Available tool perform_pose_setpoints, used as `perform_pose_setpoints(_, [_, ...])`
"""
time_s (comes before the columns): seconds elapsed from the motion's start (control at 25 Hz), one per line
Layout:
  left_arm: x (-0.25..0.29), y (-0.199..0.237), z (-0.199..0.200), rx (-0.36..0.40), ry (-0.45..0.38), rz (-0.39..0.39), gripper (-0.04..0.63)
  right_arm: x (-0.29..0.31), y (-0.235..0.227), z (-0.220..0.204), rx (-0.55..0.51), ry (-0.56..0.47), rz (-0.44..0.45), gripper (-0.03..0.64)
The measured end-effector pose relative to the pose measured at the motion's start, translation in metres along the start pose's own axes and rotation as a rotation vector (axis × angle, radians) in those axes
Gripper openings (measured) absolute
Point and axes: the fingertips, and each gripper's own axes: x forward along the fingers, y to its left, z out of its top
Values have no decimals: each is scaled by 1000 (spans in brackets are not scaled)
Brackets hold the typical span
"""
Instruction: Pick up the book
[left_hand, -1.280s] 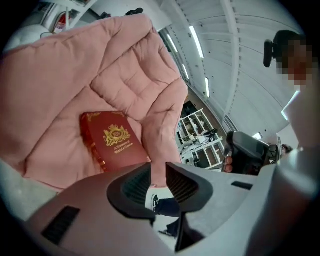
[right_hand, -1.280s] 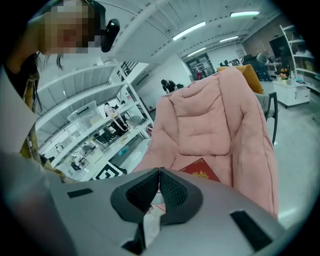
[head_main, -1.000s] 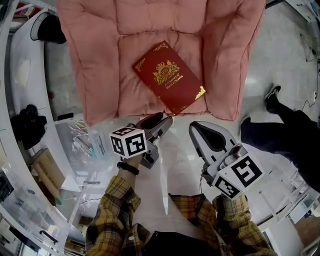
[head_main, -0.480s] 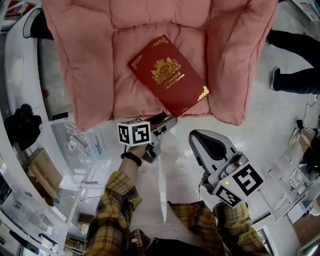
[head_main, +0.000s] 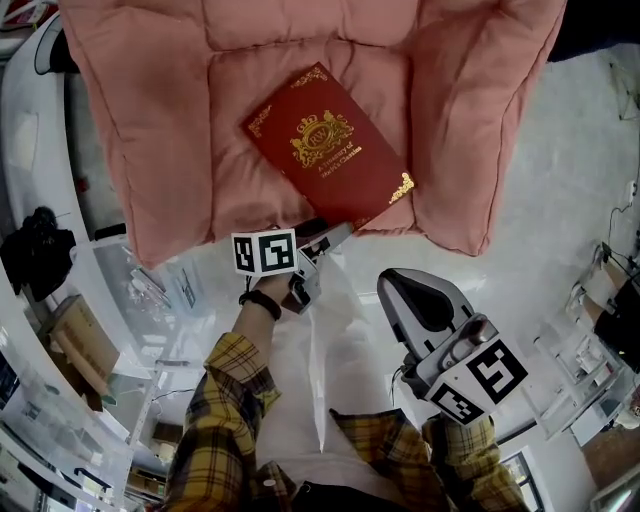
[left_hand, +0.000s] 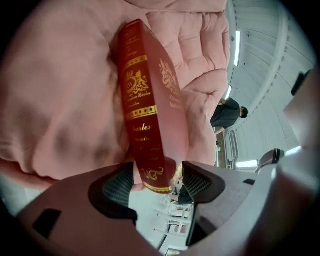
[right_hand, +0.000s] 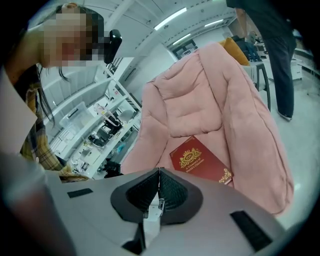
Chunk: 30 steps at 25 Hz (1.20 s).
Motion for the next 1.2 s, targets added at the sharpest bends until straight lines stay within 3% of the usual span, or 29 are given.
perform_pose_setpoints(0.36, [5, -9, 11, -83, -60, -104, 296, -4, -3, -14, 28, 1, 6, 18])
perform_pose_setpoints(0.56, [8, -21, 12, -46, -68, -145, 296, -14, -1, -23, 36, -9, 0, 18])
perform_pose_setpoints(0.72, [17, -25, 18, -28, -73, -137, 296, -20, -5, -19, 41, -29, -12, 18])
perform_pose_setpoints(1.0, [28, -20, 38, -92, -157, -119, 296, -24, -14, -12, 51, -27, -20, 18])
perform_pose_setpoints(1.2, [35, -15, 41, -87, -174, -70, 296, -27, -19, -11, 56, -30, -24, 18])
